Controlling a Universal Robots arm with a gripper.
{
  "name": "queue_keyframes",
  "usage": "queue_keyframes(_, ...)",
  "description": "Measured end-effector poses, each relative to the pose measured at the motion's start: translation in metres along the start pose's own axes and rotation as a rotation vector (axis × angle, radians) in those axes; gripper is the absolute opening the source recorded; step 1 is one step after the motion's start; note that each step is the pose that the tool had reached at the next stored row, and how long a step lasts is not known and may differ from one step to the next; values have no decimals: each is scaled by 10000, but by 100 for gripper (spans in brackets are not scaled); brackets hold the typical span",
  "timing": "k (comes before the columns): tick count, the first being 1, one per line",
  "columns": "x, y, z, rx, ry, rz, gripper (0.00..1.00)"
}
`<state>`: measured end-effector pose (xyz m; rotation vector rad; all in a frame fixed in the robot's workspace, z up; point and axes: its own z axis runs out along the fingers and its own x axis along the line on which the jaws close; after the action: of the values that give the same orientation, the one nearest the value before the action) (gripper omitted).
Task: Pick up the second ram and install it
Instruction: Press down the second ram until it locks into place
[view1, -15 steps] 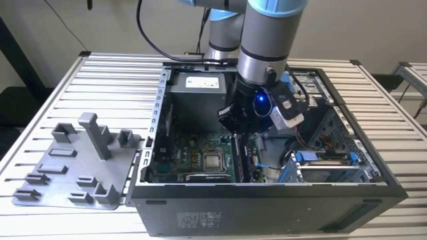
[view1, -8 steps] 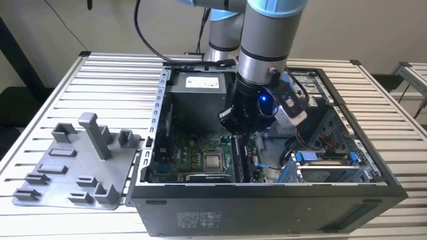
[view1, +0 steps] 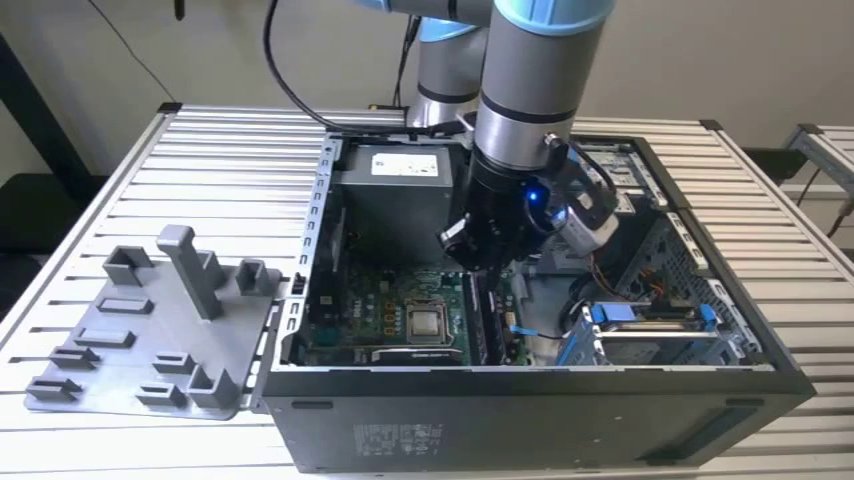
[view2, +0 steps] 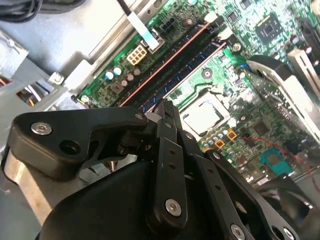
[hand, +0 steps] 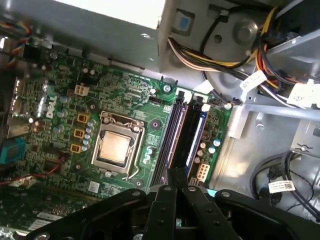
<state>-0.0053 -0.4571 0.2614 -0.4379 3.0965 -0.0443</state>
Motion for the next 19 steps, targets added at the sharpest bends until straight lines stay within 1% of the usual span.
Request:
queue_keyframes(10, 0, 0, 1, -37, -75, -1652, 11)
queue_keyframes(14, 2, 1, 7, -80, -106, -2234, 11)
queue_keyframes(19, 7, 3, 9, -88, -126, -2961, 11)
